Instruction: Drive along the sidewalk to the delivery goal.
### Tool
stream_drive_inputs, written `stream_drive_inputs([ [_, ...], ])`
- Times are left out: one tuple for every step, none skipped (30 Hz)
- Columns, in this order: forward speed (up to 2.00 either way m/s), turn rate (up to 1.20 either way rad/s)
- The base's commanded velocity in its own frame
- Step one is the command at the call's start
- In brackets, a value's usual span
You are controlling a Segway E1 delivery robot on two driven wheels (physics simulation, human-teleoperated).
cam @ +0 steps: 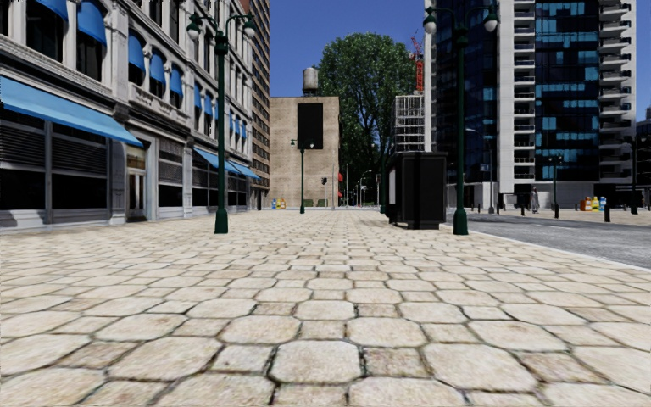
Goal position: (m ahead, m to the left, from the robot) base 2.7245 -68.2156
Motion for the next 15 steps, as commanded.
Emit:
stream_drive_inputs([
  [2.0,-0.16],
  [2.0,-0.17],
  [2.0,-0.17],
  [2.0,-0.18],
  [2.0,-0.18],
  [2.0,-0.19],
  [2.0,-0.19],
  [2.0,-0.19],
  [2.0,-0.19],
  [2.0,-0.19],
  [2.0,-0.19],
  [2.0,-0.19],
  [2.0,-0.19],
  [2.0,-0.15],
  [2.0,-0.01],
])
